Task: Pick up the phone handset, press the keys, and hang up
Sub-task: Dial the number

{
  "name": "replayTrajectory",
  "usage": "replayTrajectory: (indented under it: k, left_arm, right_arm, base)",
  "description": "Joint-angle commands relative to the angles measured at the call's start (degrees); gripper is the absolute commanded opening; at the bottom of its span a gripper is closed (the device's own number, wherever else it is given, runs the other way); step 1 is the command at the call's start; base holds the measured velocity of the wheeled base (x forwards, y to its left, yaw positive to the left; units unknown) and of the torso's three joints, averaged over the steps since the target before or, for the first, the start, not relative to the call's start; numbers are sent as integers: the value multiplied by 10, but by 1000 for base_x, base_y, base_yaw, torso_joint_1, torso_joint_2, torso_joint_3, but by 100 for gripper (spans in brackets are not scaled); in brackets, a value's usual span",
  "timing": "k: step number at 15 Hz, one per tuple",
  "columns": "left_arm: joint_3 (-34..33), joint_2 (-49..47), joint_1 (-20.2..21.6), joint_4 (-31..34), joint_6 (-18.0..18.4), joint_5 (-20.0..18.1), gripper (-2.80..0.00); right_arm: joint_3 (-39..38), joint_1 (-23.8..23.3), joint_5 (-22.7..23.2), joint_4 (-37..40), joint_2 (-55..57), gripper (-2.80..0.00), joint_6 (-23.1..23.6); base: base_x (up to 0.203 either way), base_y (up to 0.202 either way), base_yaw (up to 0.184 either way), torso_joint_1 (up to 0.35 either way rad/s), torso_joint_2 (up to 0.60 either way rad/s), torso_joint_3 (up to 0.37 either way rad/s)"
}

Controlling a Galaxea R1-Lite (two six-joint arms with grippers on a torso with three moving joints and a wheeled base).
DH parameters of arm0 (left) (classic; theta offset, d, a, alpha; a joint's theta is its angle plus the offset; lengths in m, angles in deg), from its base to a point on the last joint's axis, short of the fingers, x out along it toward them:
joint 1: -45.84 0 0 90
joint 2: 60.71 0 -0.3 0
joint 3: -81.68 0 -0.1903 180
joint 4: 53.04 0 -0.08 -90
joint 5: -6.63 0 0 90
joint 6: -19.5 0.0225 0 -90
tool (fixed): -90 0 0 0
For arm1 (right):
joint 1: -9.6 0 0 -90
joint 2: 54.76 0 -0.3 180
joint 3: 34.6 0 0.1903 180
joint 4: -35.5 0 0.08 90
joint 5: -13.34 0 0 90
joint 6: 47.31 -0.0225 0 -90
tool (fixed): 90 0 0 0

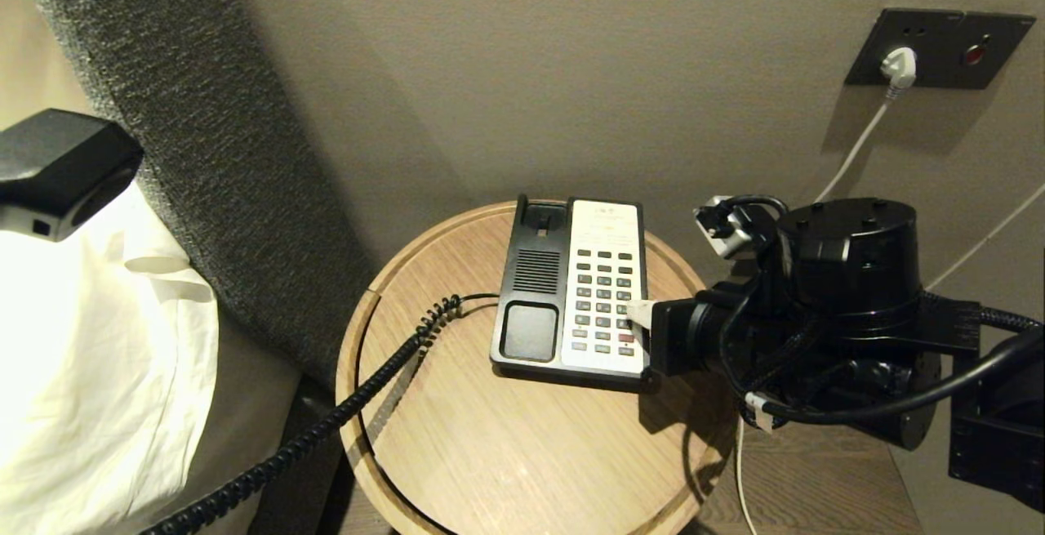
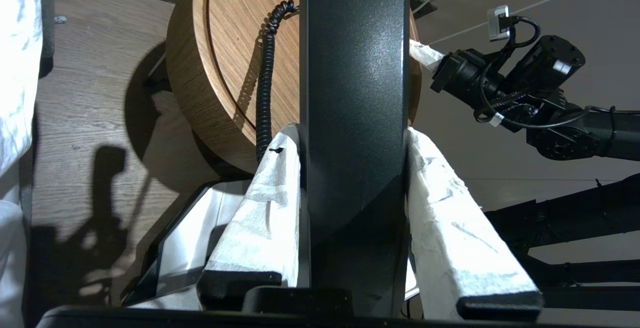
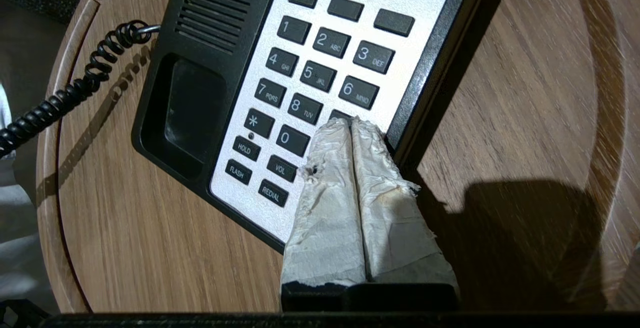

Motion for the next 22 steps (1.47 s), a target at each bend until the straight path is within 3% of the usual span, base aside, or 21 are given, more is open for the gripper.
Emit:
replayTrajectory:
  k: [1, 17, 22]
  left_arm:
    - [0, 0, 0, 3, -3, 1, -280]
    - [-4, 0, 0, 3, -3, 1, -280]
    - [-2, 2, 0, 3, -3, 0, -280]
  right_arm:
    - [3, 0, 0, -3, 8, -280, -1]
    - [4, 2, 1, -4, -18, -280, -2]
    - [-28, 19, 6, 2, -30, -280, -1]
  base:
    - [0, 0, 0, 0, 0, 0]
    - [0, 0, 0, 0, 0, 0]
    - [0, 0, 0, 0, 0, 0]
